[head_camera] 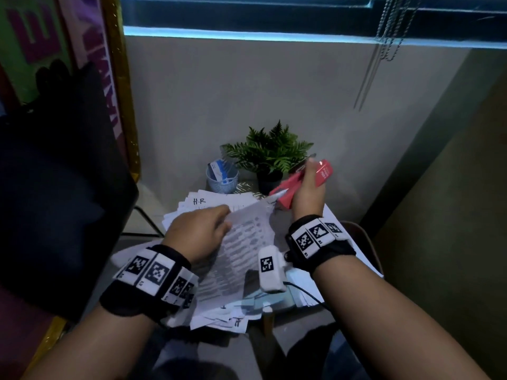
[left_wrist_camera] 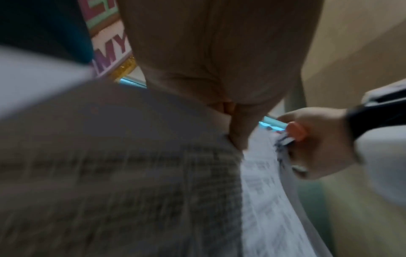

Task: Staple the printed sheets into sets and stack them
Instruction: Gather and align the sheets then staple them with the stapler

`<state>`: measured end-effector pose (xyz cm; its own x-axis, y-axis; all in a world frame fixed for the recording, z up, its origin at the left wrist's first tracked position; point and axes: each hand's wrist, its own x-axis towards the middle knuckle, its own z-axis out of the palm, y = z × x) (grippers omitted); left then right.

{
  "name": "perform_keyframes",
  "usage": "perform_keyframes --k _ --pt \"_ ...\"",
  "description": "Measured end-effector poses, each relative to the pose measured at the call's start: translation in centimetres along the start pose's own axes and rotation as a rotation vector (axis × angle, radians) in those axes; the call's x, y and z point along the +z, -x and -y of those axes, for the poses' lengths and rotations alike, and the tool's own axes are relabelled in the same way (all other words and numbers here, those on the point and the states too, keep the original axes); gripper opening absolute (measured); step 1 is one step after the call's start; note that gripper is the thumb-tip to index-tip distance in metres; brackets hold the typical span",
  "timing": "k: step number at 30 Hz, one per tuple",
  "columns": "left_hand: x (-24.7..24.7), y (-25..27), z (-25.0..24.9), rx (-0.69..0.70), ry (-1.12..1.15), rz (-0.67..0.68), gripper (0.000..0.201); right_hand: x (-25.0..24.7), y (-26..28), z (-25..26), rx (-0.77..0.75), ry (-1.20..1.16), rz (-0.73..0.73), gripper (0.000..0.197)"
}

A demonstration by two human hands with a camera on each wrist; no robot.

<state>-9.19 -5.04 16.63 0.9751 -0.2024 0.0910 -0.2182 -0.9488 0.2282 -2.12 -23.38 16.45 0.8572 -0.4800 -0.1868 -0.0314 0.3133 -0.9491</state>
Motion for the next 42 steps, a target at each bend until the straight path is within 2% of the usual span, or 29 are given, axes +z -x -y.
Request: perform_keyframes --k 4,6,9,11,14,16,18,21,23,26,30,35,38,39,42 --pt "-0.8 -0.1 1.8 -0.109 0.124 -0.211 0.017 -2.6 -0.6 2.4 -0.020 -0.169 -0.033 0.028" --pt "-1.1 -0.4 2.5 -0.208 0.280 -0.317 0.025 -4.5 -0.8 2.7 -0.017 -0.200 -0.004 0.031" --pt "-0.5 -1.0 2.9 -0.324 0.665 -0.473 0.030 -6.5 -0.4 1.5 0.083 -0.140 0.225 0.036" --pt "0.5 -1.6 2.6 -0.388 0.843 -0.509 0.033 -7.0 0.4 0.3 0.182 -0.057 0.352 0.033" --pt "2.6 -2.5 2.3 -0.481 0.862 -0.451 0.041 -7.0 1.3 -1.4 0.297 0.064 0.503 0.031" --pt "4.3 -3.1 2.4 -0.492 0.847 -0.400 0.045 -6.9 0.7 -2.6 0.291 0.238 0.526 0.037" --pt "6.1 -3.8 2.8 -0.542 0.821 -0.238 0.044 -7.2 -0.5 -3.6 0.292 0.415 0.472 0.045" --pt "8.8 -4.3 4.0 -0.547 0.793 0.026 0.028 -8.7 -3.6 -5.2 0.288 0.614 0.300 0.043" --pt "10.3 -4.2 5.2 -0.555 0.706 0.096 0.017 -10.4 -6.2 -6.2 0.260 0.718 0.234 0.047" --pt "12.4 -4.0 7.4 -0.618 0.570 0.175 0.012 -12.2 -9.6 -6.8 0.263 0.838 0.159 0.047" --pt "14.5 -4.5 9.6 -0.692 0.397 0.203 0.011 -13.0 -12.5 -6.6 0.248 0.921 0.126 0.039" --pt "16.3 -5.7 10.4 -0.815 0.208 0.206 0.046 -13.5 -14.7 -8.0 0.287 1.067 0.142 0.043" --pt "17.0 -6.0 11.1 -0.871 0.171 0.172 0.069 -16.2 -18.8 -12.1 0.303 1.099 0.097 0.065" --pt "17.3 -6.1 11.4 -0.872 0.152 0.168 0.075 -16.7 -19.4 -12.7 0.311 1.090 0.086 0.064" --pt "17.7 -6.1 12.0 -0.893 0.117 0.173 0.084 -15.4 -17.6 -10.9 0.390 1.021 0.091 0.037"
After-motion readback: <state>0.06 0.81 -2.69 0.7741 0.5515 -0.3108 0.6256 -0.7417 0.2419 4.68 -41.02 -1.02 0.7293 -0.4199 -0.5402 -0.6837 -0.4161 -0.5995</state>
